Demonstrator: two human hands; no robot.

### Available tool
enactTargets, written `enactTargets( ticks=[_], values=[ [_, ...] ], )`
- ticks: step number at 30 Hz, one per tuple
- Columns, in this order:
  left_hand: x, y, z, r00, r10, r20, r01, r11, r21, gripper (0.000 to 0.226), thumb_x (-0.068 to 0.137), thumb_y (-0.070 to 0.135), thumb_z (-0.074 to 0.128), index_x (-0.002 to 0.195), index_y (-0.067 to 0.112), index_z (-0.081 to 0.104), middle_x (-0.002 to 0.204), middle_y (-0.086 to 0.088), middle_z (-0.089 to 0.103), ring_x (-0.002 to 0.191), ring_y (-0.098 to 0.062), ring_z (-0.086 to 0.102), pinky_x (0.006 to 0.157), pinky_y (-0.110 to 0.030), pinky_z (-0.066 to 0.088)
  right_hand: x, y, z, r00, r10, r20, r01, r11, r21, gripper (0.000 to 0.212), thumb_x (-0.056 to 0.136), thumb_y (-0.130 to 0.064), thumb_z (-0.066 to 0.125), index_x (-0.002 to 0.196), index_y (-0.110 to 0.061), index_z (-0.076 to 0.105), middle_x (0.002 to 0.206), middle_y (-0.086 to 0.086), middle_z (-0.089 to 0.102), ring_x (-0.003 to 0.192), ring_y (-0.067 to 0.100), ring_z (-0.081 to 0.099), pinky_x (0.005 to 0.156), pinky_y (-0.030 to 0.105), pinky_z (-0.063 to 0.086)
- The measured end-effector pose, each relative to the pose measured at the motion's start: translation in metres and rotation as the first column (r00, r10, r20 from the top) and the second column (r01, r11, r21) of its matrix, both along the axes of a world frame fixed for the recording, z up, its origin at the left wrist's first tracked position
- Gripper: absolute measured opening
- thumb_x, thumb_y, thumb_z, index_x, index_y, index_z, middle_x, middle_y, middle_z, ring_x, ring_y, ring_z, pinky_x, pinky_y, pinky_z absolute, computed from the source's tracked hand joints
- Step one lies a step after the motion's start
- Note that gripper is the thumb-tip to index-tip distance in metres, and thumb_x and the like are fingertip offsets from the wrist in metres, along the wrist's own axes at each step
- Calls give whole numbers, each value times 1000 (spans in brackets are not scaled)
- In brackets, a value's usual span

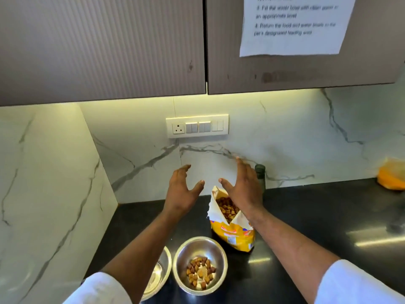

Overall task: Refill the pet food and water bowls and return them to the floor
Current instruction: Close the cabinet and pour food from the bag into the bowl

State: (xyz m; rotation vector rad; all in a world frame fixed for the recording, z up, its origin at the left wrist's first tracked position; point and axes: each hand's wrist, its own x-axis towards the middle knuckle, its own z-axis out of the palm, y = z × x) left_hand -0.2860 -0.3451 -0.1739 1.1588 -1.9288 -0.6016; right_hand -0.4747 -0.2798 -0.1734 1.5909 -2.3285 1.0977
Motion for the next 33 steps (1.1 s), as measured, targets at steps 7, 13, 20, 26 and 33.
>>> enactTargets(
  ticks=[7,13,20,26,33],
  values=[
    [-39,-31,-34,998,51,31,-54,992,111,70,93,46,71,152,25,39,156,-1,43,140,-20,46,114,-45,46,-73,-34,-61,977,-116,181,96,989,113,91,91,-52,69,159,-12,25,163,12,33,148,31,32,112,46,40],
    [-70,-54,-55,995,93,45,-100,976,192,69,93,42,72,151,23,41,154,-2,44,141,-21,45,113,-50,47,-124,-59,-102,861,-303,410,253,952,171,101,82,-43,82,158,-7,25,160,17,34,146,36,34,108,51,44],
    [-87,-77,-70,985,153,82,-169,956,241,69,93,40,73,152,23,41,156,-2,44,143,-21,44,117,-49,42,-159,-90,-132,779,-339,528,214,935,284,114,78,-42,87,161,-11,15,164,16,26,149,38,29,110,55,41],
    [-81,-92,-73,971,211,109,-232,941,245,64,94,39,71,150,22,44,156,-3,44,143,-21,44,117,-46,42,-174,-111,-152,724,-289,627,162,954,252,109,71,-37,92,156,-17,26,153,15,45,138,40,46,107,57,46],
    [-60,-93,-74,952,268,149,-298,923,243,60,95,40,70,147,21,48,154,-2,45,143,-21,44,116,-49,43,-182,-114,-158,745,-254,617,141,964,227,85,77,-31,89,145,-18,40,138,12,58,126,39,57,102,54,48]
  ],
)
